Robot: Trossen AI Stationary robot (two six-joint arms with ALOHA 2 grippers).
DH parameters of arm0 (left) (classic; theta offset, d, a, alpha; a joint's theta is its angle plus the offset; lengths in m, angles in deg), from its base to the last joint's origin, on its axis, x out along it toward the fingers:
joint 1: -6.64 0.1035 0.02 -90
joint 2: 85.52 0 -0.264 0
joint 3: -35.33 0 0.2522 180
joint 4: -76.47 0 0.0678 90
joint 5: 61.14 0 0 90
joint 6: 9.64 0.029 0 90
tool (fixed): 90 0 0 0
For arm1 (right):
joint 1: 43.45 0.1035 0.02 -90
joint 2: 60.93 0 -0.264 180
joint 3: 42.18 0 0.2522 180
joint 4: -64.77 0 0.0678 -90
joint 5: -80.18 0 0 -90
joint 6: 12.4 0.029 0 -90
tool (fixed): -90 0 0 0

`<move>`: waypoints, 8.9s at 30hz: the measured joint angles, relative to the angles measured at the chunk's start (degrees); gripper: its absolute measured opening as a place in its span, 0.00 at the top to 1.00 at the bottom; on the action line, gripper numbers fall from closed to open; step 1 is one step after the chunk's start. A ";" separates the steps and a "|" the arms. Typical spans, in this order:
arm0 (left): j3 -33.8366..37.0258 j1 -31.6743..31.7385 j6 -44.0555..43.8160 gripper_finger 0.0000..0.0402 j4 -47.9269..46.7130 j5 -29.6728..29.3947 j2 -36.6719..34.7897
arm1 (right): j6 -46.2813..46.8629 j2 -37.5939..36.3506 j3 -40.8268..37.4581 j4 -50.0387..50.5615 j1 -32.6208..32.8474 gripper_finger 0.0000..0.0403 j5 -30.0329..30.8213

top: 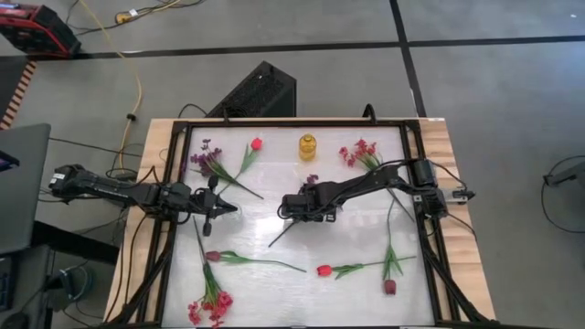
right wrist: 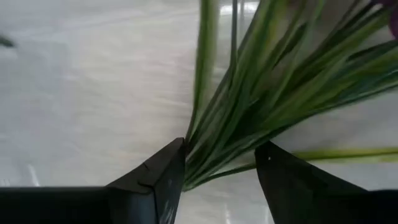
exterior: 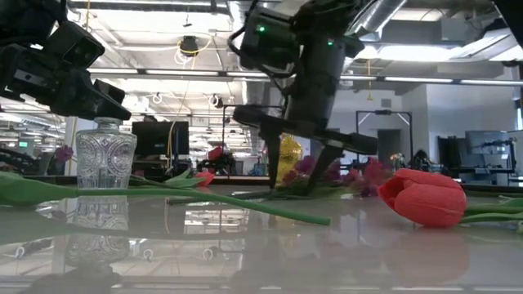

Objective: Sort flowers into vase by color
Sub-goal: Put the right violet flowers into the yellow vase, then put the violet flowers into the yellow vase

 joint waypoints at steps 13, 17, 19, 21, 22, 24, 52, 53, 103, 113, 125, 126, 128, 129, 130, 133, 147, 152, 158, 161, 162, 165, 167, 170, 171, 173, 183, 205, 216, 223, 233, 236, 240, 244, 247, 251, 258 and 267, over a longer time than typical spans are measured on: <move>-0.02 -0.02 -0.02 1.00 -0.57 -0.17 0.00 | -9.82 -11.84 -0.26 -1.71 -0.77 0.94 13.82; -0.02 -0.02 -0.02 1.00 -0.55 -0.20 0.01 | -19.20 -21.00 -0.27 -1.61 -0.06 0.92 25.65; -0.02 -0.02 -0.02 1.00 -0.51 -0.20 0.00 | -28.53 -25.31 -0.24 -2.12 0.72 0.93 35.40; -0.02 -0.02 -0.02 1.00 -0.45 -0.20 0.02 | -41.45 -28.02 -0.63 -5.14 1.68 0.94 47.06; -0.02 -0.02 -0.02 1.00 -0.39 -0.24 0.02 | -47.64 -28.85 -1.50 -8.06 1.89 0.94 52.13; -0.02 -0.04 -0.02 1.00 -0.33 -0.76 0.02 | -57.40 -29.68 -4.18 -14.63 0.96 0.94 57.65; 0.16 -0.13 0.56 1.00 21.62 3.80 -0.09 | -98.17 -34.76 -42.58 -104.81 -34.67 0.94 -23.26; 0.15 -0.13 0.96 1.00 21.52 0.20 -0.09 | -99.65 -33.48 -42.61 -106.82 -34.52 0.94 -23.49; 0.09 -0.12 1.27 1.00 14.70 -25.65 0.09 | -92.60 -27.14 -42.06 -95.48 -41.71 0.75 -25.23; 0.09 -0.13 0.86 1.00 14.66 -25.57 0.07 | -102.08 -28.48 -30.53 -58.51 -40.76 0.42 -26.97; 0.07 -0.11 0.79 1.00 14.61 -23.85 0.07 | -109.21 -29.74 -9.33 -9.85 -40.43 0.35 -26.93; 0.07 -0.11 0.79 1.00 14.61 -23.85 0.07 | -109.21 -29.74 -7.49 -6.18 -40.41 0.35 -26.95; 0.07 -0.13 0.75 1.00 14.61 -23.84 0.07 | -109.34 -29.74 -3.60 0.32 -39.99 0.35 -26.95; 0.07 -0.11 0.73 1.00 14.61 -23.85 0.08 | -109.57 -29.75 -1.87 3.37 -39.64 0.35 -26.98; 0.07 -0.11 0.64 1.00 14.63 -23.85 0.07 | -109.88 -29.79 -0.42 6.15 -39.20 0.35 -26.96; 0.07 -0.12 0.15 1.00 14.66 -23.85 0.08 | -111.13 -29.80 3.57 13.58 -37.07 0.35 -26.91; 0.07 -0.11 -1.10 1.00 14.71 -21.73 0.08 | -111.09 -29.76 8.28 20.85 -15.16 0.35 -22.09; 0.07 -0.13 -1.13 1.00 15.03 -17.96 0.09 | -111.09 -29.74 8.28 16.50 -6.51 0.35 -17.15; 0.07 -0.11 -4.31 1.00 14.88 -15.24 0.07 | -111.09 -29.34 8.28 11.85 0.91 0.35 -13.47; 0.07 -0.13 -6.29 1.00 14.29 -12.44 0.09 | -110.59 -28.78 8.22 12.18 3.28 0.35 -11.43; 0.07 -0.12 -7.01 1.00 14.07 -11.18 0.08 | -109.65 -28.38 8.24 12.04 3.83 0.35 -11.01; 0.07 -0.13 -8.77 1.00 13.08 -7.92 0.09 | -105.29 -27.85 7.82 12.55 4.91 0.35 -10.58; 0.07 -0.11 -9.33 1.00 12.70 -6.29 0.09 | -102.22 -27.07 7.15 11.83 5.10 0.35 -10.50; 0.07 -0.11 -10.21 1.00 12.39 -4.43 0.07 | -95.12 -26.11 5.81 15.03 5.36 0.35 -10.51; 0.07 -0.13 -10.55 1.00 11.86 -4.28 0.07 | -92.42 -25.84 5.46 15.84 5.31 0.35 -10.49; 0.12 -0.13 -11.25 1.00 11.19 -4.28 0.11 | -88.80 -25.28 4.58 19.02 5.14 0.35 -10.51; 0.25 -0.17 -13.59 1.00 7.10 -1.26 0.07 | -83.50 -23.13 -0.05 24.01 3.96 0.35 -10.36; -4.37 0.75 -10.41 1.00 2.08 -13.73 0.07 | -81.79 -14.35 -0.03 -11.71 -2.50 0.35 -4.43; -4.33 0.61 -11.49 1.00 -0.88 -10.47 0.59 | -83.91 1.07 8.43 -27.37 -11.48 0.38 -4.51; -4.26 0.59 -10.02 1.00 -2.18 -10.71 0.56 | -84.08 10.59 19.01 -27.54 -13.64 0.42 -7.73; -4.26 0.59 -8.63 1.00 -2.22 -10.71 0.47 | -85.57 22.83 32.23 -26.21 -12.83 0.42 -7.70; -4.26 0.59 -8.61 1.00 -2.22 -10.69 0.46 | -85.58 26.14 35.70 -25.05 -12.80 0.42 -7.72; -4.26 0.59 -8.20 1.00 -2.25 -10.60 0.47 | -85.76 28.63 38.39 -23.26 -12.72 0.42 -7.72; -4.26 0.59 -8.06 1.00 -2.57 -10.74 0.46 | -85.76 29.04 39.43 -19.86 -12.71 0.44 -7.21; -4.26 0.59 -8.06 1.00 -2.88 -10.78 0.46 | -85.75 28.99 39.53 -17.39 -12.72 0.52 -5.68; -4.26 0.59 -8.08 1.00 -3.13 -10.78 0.46 | -85.56 28.95 39.54 -16.43 -12.82 0.72 -5.40; -4.26 0.58 -8.51 1.00 -3.36 -10.71 0.46 | -83.40 28.15 42.01 -11.94 -12.79 0.91 -5.95; -4.26 0.57 -9.00 1.00 -3.55 -10.21 0.45 | -86.82 17.83 40.79 -9.09 -12.69 0.91 -0.59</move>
